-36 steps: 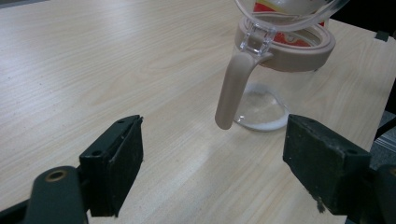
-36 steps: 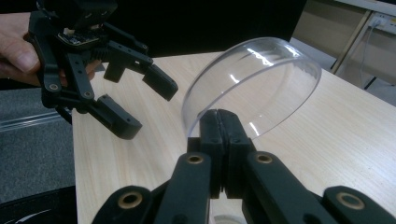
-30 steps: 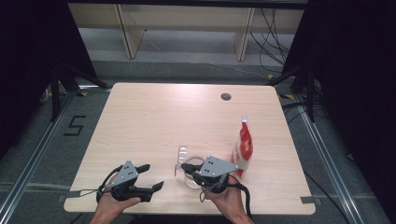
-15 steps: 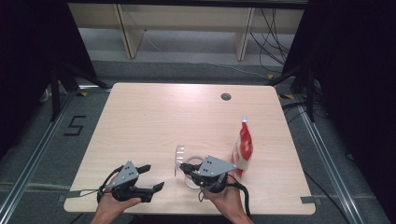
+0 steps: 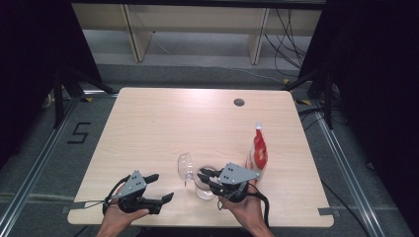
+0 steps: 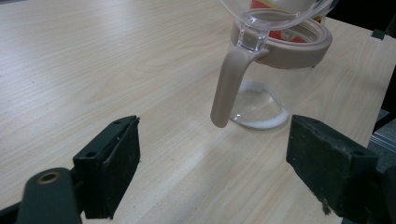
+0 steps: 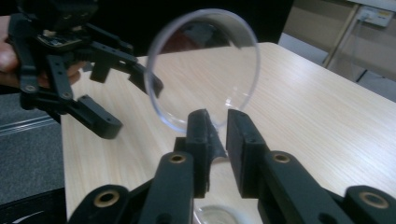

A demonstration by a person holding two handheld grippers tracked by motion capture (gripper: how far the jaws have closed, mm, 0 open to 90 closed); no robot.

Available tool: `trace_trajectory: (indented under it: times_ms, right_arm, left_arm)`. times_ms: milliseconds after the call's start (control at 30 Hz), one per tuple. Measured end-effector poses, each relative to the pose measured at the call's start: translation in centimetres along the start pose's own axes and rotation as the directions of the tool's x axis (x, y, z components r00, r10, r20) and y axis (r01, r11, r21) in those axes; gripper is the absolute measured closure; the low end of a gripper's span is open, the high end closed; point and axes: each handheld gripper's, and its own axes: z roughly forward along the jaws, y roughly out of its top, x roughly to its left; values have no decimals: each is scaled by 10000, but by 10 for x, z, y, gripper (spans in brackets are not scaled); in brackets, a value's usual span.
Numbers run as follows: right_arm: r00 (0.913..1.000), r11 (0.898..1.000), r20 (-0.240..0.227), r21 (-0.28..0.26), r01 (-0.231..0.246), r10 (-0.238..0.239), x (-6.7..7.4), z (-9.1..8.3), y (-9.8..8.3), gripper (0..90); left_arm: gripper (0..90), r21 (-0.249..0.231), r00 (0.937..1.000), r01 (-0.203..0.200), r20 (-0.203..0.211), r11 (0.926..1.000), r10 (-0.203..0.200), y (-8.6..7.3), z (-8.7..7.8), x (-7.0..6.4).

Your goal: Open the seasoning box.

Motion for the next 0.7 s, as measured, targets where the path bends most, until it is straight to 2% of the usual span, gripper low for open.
trace_trajectory:
  times_ms: [133, 200, 233, 300, 333, 367, 467, 533, 700]
  right_arm:
    - [9993, 9997, 272, 38, -247, 245, -8, -10, -6, 734]
    - [9993, 10000, 379, 15, -73, 73, -11, -13, -8, 715]
    - [9981, 9995, 530, -24, -316, 317, -12, -15, -10, 698]
    - [9973, 9990, 593, 24, -443, 440, -14, -20, -14, 676]
    - [9975, 9990, 552, 73, -452, 447, -15, -22, -16, 664]
    - [9972, 9986, 546, 100, -520, 514, -15, -24, -18, 654]
    - [9970, 9993, 674, 64, -378, 373, -16, -26, -22, 636]
    - [9972, 9987, 573, 145, -490, 481, -16, -28, -24, 619]
    - [9972, 9989, 606, 158, -445, 435, -14, -31, -28, 571]
  left_arm:
    - [169, -102, 9999, 135, 22, 9999, -135, 0, 0, 0]
    - [168, -89, 9999, 130, 46, 9999, -129, 0, 0, 0]
    - [167, -134, 9998, 169, 46, 9998, -169, 0, 0, 0]
    - [166, -84, 9999, 151, -9, 9998, -151, 1, -1, 1]
    - [166, -26, 9999, 122, 8, 9999, -122, 1, -1, 1]
    - [166, -22, 10000, -79, 34, 10000, 79, 1, -1, 2]
    - [166, -17, 10000, -93, 16, 10000, 93, 1, -1, 2]
    - [166, -25, 9999, 139, 18, 9999, -139, 1, -1, 1]
    - [166, 16, 9999, 110, -78, 9999, -110, 0, -2, 2]
